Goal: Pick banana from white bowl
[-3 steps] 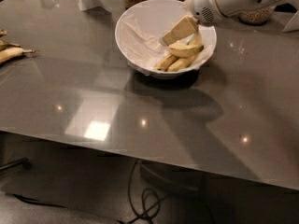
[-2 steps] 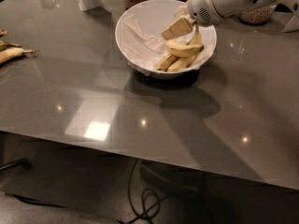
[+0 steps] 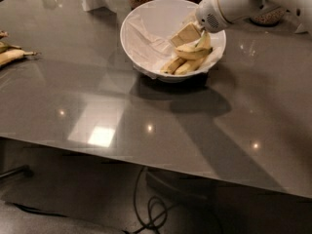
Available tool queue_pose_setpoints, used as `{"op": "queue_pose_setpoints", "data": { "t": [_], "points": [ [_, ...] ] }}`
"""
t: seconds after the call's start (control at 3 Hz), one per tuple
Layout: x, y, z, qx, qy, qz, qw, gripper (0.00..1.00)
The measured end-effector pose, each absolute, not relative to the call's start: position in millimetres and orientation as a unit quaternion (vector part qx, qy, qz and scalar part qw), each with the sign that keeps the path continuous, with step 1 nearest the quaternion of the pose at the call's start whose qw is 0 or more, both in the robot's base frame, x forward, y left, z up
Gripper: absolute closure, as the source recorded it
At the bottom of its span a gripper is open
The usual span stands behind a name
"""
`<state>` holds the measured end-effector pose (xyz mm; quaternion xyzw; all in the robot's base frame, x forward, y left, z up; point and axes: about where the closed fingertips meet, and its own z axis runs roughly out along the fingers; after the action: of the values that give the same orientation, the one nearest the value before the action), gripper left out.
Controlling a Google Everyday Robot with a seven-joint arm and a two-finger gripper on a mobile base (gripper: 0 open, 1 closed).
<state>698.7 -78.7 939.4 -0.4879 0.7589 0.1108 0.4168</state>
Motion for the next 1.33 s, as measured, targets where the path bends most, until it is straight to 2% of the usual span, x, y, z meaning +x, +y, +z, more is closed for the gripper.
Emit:
{"op": "queue_pose_setpoints", "data": {
  "t": [0.33, 0.67, 1.33],
  "points": [
    [702.3, -82.2, 931.4, -0.484, 0.765, 0.110, 0.410, 0.40],
    [703.9, -93.8, 909.1, -0.468, 0.787, 0.107, 0.387, 0.47],
    [701.8, -109.0, 881.1, -0.447, 0.815, 0.102, 0.354, 0.48]
  ]
}}
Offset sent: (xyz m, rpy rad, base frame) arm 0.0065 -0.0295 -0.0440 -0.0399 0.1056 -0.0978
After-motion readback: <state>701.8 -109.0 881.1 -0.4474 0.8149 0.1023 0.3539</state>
